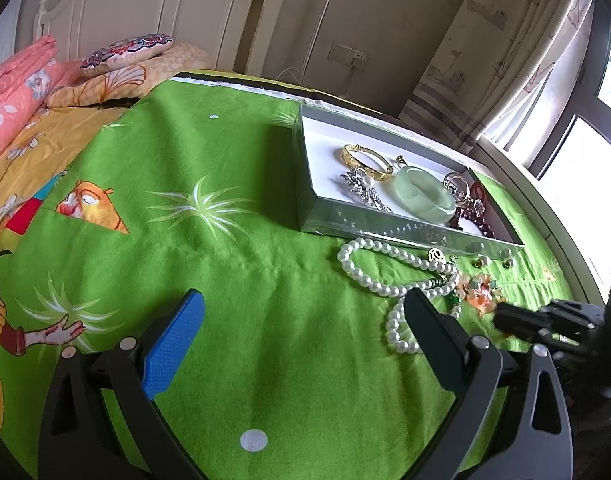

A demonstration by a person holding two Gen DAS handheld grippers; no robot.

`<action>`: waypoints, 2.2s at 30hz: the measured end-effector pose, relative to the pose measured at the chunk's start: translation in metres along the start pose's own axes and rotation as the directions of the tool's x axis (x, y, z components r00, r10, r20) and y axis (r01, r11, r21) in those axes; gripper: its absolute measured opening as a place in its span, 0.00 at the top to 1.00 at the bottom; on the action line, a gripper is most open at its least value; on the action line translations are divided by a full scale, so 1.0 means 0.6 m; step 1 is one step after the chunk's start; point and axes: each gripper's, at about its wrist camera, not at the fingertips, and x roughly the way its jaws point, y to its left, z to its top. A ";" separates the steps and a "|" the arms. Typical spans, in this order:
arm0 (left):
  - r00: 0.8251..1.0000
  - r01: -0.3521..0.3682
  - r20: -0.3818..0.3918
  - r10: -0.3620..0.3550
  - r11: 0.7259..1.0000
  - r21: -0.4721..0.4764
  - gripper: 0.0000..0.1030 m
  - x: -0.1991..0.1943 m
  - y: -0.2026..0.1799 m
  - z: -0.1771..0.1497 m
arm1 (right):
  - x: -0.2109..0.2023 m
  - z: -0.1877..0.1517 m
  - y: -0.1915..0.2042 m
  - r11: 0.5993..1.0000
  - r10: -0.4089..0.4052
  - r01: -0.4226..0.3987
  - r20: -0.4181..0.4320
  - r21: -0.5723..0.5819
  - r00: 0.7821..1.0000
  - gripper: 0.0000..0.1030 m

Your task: Organize jewelry

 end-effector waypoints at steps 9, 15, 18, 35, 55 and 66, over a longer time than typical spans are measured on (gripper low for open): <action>0.998 -0.041 -0.034 0.046 0.990 0.132 0.04 -0.008 -0.055 -0.017 | -0.101 -0.015 -0.038 0.988 0.074 -0.095 0.168 0.120 0.983 0.86; 0.994 0.000 -0.103 0.027 0.967 0.256 0.05 0.017 -0.113 -0.031 | -0.127 -0.031 -0.054 0.985 0.061 -0.091 0.196 0.149 0.979 0.86; 0.993 -0.013 -0.110 0.050 0.948 0.318 0.21 0.039 -0.140 -0.030 | -0.127 -0.035 -0.063 0.982 0.065 -0.099 0.202 0.163 0.977 0.86; 0.990 -0.069 0.144 0.004 0.888 0.454 0.94 -0.106 -0.198 0.043 | -0.172 -0.022 -0.063 0.985 0.040 -0.086 0.281 0.152 0.959 0.86; 0.928 -0.222 0.371 0.003 0.806 0.549 0.93 -0.277 -0.273 0.195 | -0.229 0.107 -0.027 1.000 -0.024 0.018 0.368 0.020 0.930 0.86; 0.940 -0.245 0.332 0.072 0.823 0.513 0.93 -0.165 -0.285 0.289 | -0.082 0.166 -0.021 1.000 0.024 -0.026 0.267 0.002 0.963 0.86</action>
